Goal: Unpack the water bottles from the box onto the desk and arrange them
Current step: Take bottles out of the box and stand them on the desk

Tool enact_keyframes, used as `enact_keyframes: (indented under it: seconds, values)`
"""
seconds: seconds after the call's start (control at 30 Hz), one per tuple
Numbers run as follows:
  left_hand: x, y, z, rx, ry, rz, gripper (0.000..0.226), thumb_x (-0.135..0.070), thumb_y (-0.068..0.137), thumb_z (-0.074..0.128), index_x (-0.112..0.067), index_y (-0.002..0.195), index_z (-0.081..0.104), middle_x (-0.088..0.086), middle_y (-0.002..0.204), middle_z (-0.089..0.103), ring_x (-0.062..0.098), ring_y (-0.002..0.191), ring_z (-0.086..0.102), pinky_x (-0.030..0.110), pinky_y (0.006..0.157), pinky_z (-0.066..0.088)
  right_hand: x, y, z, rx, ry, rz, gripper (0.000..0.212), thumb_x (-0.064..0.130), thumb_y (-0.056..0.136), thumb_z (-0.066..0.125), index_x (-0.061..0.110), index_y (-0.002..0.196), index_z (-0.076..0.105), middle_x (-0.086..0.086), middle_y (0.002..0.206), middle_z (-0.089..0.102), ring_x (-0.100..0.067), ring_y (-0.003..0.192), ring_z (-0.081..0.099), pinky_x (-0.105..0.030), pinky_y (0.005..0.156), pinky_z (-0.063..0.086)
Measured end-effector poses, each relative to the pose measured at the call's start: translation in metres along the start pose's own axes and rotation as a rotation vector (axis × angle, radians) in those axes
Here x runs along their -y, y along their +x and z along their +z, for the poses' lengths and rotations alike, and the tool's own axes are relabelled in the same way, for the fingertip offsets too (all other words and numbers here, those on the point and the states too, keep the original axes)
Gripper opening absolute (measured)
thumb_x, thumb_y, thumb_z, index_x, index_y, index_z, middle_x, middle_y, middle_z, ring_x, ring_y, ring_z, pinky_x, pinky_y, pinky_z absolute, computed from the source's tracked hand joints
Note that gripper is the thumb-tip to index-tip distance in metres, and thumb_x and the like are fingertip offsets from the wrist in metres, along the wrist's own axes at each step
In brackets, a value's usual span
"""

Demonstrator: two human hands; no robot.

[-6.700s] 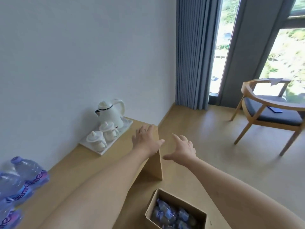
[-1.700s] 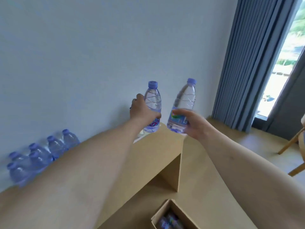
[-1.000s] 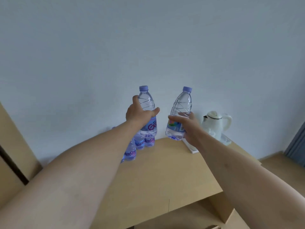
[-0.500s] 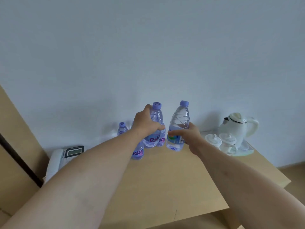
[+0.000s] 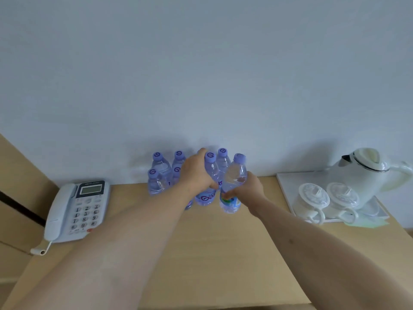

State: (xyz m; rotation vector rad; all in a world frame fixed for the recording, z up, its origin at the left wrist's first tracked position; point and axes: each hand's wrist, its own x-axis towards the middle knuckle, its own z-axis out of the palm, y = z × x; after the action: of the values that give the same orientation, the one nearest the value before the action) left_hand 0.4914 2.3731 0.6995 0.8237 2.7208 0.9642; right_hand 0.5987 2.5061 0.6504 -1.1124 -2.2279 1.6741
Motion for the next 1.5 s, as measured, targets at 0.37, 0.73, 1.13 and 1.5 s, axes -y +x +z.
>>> enact_keyframes:
  seconds: [0.37,0.73,1.13,1.5]
  values:
    - [0.029,0.020,0.036,0.021,0.231,-0.048,0.050,-0.004,0.058,0.075,-0.017,0.095,0.045,0.001,0.073,0.051,0.029,0.072,0.057,0.036,0.052,0.046,-0.025,0.042,0.034,-0.007,-0.141,0.002,0.042,0.023,0.049,0.075,0.025,0.087,0.059,0.007,0.081,0.066,-0.017,0.074,0.064,-0.035,0.065,0.058]
    - [0.028,0.033,0.031,0.113,0.439,0.135,0.059,0.001,0.056,0.079,-0.015,0.092,0.035,0.005,0.098,0.046,0.024,0.083,0.047,0.037,0.058,0.043,-0.028,0.054,0.045,0.030,-0.219,0.015,0.063,0.018,0.051,0.085,0.017,0.107,0.057,-0.002,0.102,0.066,-0.025,0.094,0.064,-0.040,0.080,0.058]
    - [0.036,0.013,0.029,0.026,0.588,0.308,0.056,-0.004,0.066,0.073,-0.010,0.114,0.045,0.008,0.107,0.049,0.027,0.095,0.051,0.033,0.063,0.033,-0.016,0.019,0.033,-0.015,-0.227,0.002,0.079,0.020,0.056,0.087,0.018,0.126,0.049,0.000,0.110,0.062,-0.021,0.096,0.061,-0.038,0.077,0.056]
    - [-0.008,-0.010,0.011,0.088,0.545,0.479,0.075,-0.032,0.070,0.073,-0.025,0.136,0.039,0.004,0.134,0.042,0.028,0.119,0.040,0.040,0.089,0.038,-0.006,-0.053,0.000,-0.221,-0.319,-0.014,0.099,0.024,0.063,0.090,0.026,0.148,0.039,-0.005,0.142,0.050,-0.022,0.125,0.051,-0.037,0.097,0.048]
